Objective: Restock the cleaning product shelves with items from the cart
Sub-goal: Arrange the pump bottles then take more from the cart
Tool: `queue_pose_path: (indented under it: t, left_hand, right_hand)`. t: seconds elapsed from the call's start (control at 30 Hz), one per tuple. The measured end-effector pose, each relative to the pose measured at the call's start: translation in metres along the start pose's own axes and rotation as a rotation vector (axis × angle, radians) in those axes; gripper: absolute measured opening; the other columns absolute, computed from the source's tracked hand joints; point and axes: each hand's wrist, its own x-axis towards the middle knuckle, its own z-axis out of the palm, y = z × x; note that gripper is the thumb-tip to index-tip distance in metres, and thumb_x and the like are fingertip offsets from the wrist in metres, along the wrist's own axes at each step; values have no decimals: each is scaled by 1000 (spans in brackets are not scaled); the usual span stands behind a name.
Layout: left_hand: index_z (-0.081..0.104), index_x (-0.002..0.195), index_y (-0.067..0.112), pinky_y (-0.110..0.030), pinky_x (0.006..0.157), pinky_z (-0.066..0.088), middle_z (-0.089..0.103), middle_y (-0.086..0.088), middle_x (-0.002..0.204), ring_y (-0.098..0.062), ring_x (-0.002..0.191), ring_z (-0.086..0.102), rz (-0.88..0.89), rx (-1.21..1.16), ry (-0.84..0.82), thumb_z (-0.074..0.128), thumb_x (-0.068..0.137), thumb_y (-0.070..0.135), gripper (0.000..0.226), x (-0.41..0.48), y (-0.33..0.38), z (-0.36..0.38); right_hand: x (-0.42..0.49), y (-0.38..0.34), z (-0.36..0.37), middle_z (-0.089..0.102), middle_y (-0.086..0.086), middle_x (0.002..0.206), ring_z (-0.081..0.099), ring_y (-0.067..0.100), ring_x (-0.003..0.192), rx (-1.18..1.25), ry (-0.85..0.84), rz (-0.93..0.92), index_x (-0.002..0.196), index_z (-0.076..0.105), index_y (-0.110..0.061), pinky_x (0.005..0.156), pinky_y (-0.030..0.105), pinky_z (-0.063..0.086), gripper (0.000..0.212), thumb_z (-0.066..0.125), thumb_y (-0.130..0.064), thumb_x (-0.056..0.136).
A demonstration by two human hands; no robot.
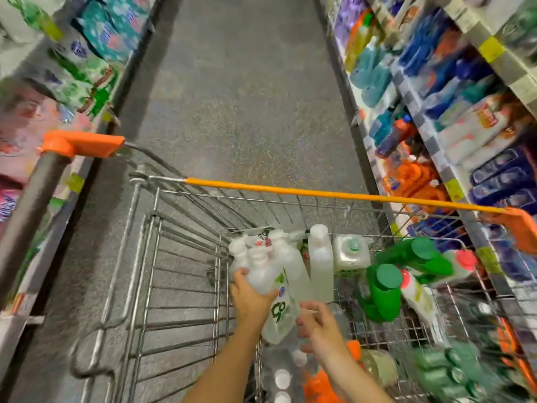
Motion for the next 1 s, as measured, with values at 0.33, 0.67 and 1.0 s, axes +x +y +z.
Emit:
queue_pose_path:
  t: [0.33, 0.67, 1.0]
  left_hand:
    - [50, 125, 5, -29, 81, 41, 42, -10, 120, -26, 106, 48, 150, -63, 31, 88, 66, 26, 73, -8, -16, 7]
    - [51, 102, 40, -33, 92, 52, 48, 21, 107, -7, 102, 57, 415, -182, -168, 87, 51, 51, 63, -65, 40, -46]
    - [59, 111, 26, -25, 84, 55, 61, -5, 119, -5, 100, 65, 653, -431, -377, 83, 48, 39, 69, -196, 136, -142]
  right_hand:
    - [2, 7, -3, 58, 12, 92, 56, 19, 71, 81, 34, -7, 95, 56, -19, 49, 23, 45, 8, 49, -16, 100]
    - [-14, -10, -48, 39, -14, 131, 43, 3, 120, -324, -208, -313, 140, 28, -28, 94, 13, 34, 78, 76, -14, 81]
    - [-129, -65, -91, 69, -23, 106, 64, -2, 98, -82, -254, -626, 119, 54, -30, 74, 15, 51, 68, 80, -45, 59]
